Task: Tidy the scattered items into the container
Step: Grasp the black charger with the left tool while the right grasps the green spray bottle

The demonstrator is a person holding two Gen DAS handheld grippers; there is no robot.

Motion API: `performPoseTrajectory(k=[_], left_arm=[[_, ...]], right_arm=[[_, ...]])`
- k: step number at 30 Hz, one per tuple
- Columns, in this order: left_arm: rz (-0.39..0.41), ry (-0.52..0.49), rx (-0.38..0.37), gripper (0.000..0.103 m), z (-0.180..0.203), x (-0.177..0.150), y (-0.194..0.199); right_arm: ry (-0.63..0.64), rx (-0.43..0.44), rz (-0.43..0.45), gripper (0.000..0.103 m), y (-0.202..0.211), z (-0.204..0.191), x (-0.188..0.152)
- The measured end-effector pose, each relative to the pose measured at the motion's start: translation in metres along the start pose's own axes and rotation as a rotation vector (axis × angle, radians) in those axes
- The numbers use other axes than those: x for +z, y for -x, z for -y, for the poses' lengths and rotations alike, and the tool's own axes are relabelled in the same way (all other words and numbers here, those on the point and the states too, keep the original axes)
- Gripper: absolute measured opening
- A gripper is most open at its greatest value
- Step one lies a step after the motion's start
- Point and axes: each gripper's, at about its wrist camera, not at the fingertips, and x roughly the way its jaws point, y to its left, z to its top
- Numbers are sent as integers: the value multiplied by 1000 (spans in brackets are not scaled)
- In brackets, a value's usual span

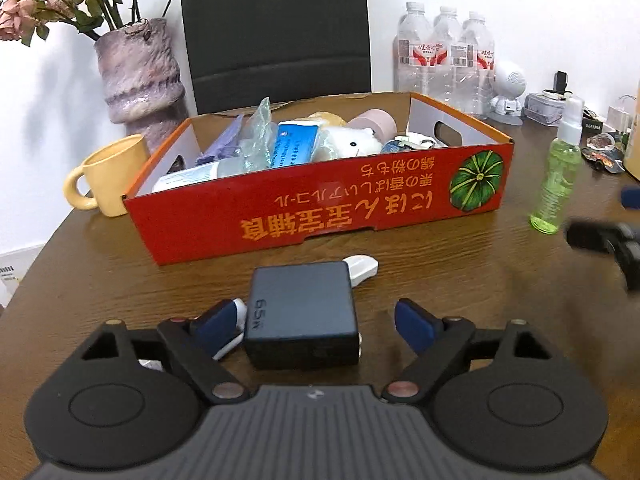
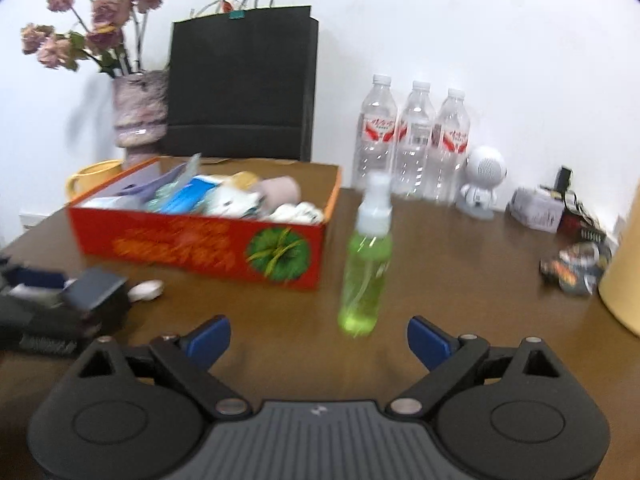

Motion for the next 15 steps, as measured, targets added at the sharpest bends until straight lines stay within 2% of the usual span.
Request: performPoseTrajectory(k=[2,3,4,5,6,7,10,12,15], left_arm=[[15,0,4,79,0,0,-4],[23,-8,15,67,0,1,-6],[33,-17,17,64,0,1,-8],[38,-9,9,64,-2,1,-9],[43,-3,14,64,-2,0,-9],[47,3,19,64,-2,0,-8],[48,2,30,63,0,-5,-1],[44,26,1,63,-3,-7,6],[29,89,-46,62,-11,-7,15]], right_arm=[[11,3,16,94,-18,7,9],[19,8,21,92,-31,8,12],[29,-4,16,85,-43,9,15],[37,-26,1,66,-54,9,17],[33,-59,-23,55,-65,9,18],[16,-95,-42,31,-74,11,18],[-73,-92,-28,30,-72,20,13],[-117,-59,-18,30,-64,24,9],[-112,-8,14,30,-49,17,10]])
